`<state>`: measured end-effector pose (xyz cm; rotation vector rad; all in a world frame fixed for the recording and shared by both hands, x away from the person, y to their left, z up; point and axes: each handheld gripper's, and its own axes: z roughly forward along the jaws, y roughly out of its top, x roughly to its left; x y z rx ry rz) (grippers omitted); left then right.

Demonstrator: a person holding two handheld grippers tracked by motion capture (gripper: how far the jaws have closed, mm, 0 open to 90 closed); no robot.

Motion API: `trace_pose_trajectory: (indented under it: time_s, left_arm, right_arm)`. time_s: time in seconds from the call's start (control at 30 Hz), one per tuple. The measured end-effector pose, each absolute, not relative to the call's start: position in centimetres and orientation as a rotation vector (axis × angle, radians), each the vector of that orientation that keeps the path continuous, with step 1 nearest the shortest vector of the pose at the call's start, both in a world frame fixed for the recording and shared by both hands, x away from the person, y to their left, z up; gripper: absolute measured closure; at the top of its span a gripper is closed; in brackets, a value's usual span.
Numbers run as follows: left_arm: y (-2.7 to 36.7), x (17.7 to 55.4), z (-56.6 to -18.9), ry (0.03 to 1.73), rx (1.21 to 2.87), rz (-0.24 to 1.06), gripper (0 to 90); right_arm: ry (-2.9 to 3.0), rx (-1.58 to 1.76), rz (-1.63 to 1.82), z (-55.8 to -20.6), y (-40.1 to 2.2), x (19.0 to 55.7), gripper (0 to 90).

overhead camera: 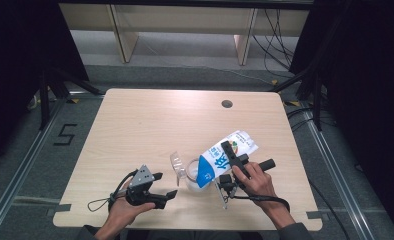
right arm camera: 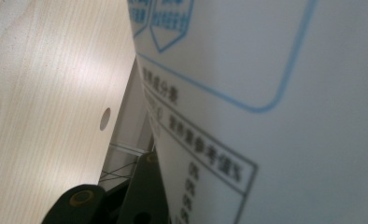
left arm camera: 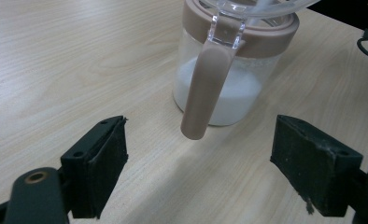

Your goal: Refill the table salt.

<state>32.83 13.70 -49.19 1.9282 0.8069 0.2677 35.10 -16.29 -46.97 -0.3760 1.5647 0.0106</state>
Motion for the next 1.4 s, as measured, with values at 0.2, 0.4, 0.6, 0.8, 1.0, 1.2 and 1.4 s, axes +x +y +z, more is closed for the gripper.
trace_pose_trajectory:
  time_s: [0.2, 0.4, 0.6, 0.8, 1.0, 1.2, 1.4]
  left_arm:
    - [13.7, 32.84, -49.2, 0.807, 1.928, 0.268, 17.7]
    - [13.7, 32.83, -49.2, 0.807, 1.928, 0.268, 17.7]
    - [13.7, 32.83, -49.19, 0.807, 1.928, 0.268, 17.7]
    - [13.69, 32.82, -49.2, 0.807, 1.928, 0.268, 17.7]
    - [13.7, 32.82, -49.19, 0.805, 1.93, 0.268, 17.7]
    - [13.66, 32.81, -49.2, 0.808, 1.925, 0.266, 17.7]
    - [13.7, 32.82, -49.19, 0.805, 1.93, 0.268, 17.7]
  right_arm:
    - [1.573, -0.373, 0.002, -46.99, -16.32, 35.09, 74.9]
    - [1.573, -0.372, 0.001, -46.97, -16.31, 35.07, 75.2]
    - [1.507, -0.478, -0.003, -46.24, -15.99, 35.43, 75.5]
    - [1.534, -0.45, -0.003, -46.47, -16.12, 35.33, 75.6]
    - [1.532, -0.443, 0.0, -46.48, -16.16, 35.33, 76.0]
    - [1.533, -0.447, -0.007, -46.41, -16.2, 35.34, 76.3]
    - [1.514, -0.444, 0.014, -46.41, -16.14, 35.42, 76.5]
